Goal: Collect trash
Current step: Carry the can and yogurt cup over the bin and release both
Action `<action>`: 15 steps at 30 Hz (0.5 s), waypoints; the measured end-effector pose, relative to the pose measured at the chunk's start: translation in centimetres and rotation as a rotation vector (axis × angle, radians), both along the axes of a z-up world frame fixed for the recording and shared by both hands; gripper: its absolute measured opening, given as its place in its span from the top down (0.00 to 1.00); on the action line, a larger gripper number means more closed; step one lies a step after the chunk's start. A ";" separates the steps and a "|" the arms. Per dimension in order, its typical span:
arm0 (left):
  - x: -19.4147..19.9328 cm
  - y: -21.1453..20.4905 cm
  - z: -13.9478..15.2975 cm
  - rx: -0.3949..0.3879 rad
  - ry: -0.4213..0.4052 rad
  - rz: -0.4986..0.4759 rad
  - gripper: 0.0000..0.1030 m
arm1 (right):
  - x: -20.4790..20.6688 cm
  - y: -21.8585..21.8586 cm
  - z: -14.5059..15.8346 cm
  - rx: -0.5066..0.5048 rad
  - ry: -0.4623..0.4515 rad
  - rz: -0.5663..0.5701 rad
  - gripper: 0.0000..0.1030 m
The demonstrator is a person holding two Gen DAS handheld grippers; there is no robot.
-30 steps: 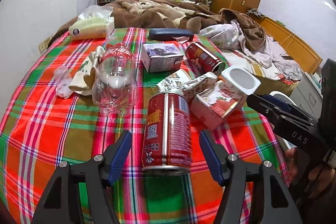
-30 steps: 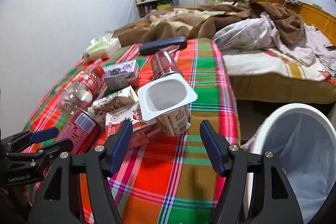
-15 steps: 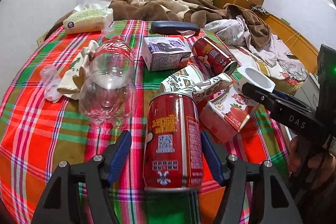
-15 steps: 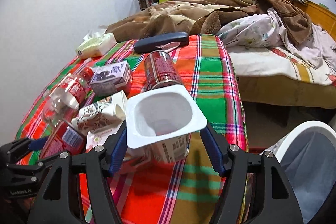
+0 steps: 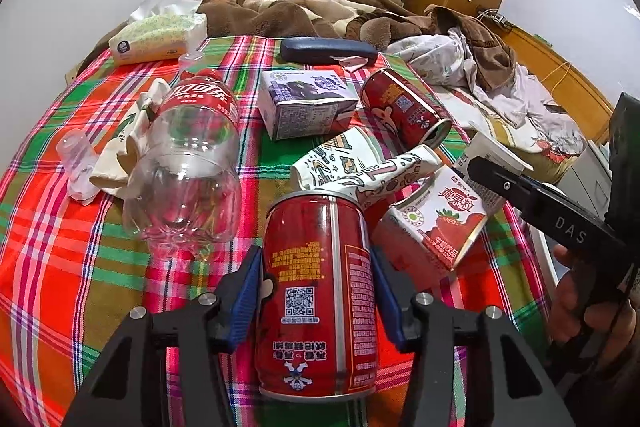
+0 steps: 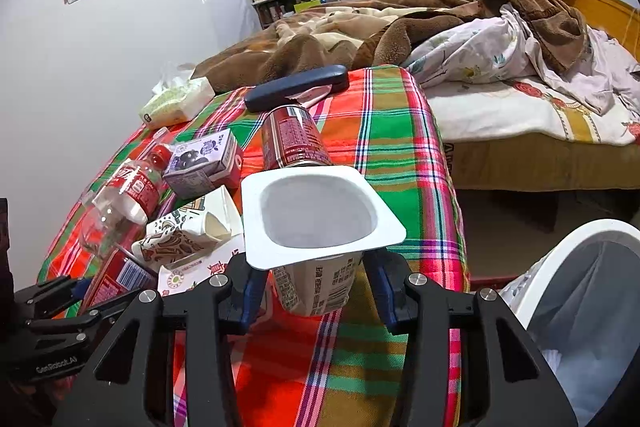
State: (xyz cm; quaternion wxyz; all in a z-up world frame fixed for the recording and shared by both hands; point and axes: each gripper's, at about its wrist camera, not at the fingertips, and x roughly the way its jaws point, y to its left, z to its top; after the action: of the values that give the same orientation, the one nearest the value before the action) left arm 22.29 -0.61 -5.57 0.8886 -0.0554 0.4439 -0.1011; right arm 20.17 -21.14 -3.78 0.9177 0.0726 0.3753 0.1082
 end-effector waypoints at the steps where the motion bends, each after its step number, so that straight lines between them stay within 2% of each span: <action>1: -0.1 0.0 0.0 -0.001 0.000 0.003 0.49 | -0.2 0.0 0.1 -0.001 -0.004 0.000 0.55; 15: -2.3 0.0 1.7 -0.008 -0.039 0.005 0.49 | -2.4 -0.6 1.4 0.012 -0.053 -0.020 0.55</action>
State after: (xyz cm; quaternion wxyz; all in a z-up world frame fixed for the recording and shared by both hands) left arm 20.01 -0.65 -3.88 0.8972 -0.0581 0.4258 -0.1017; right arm 17.77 -21.73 -2.33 0.9280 0.0786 0.3493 0.1033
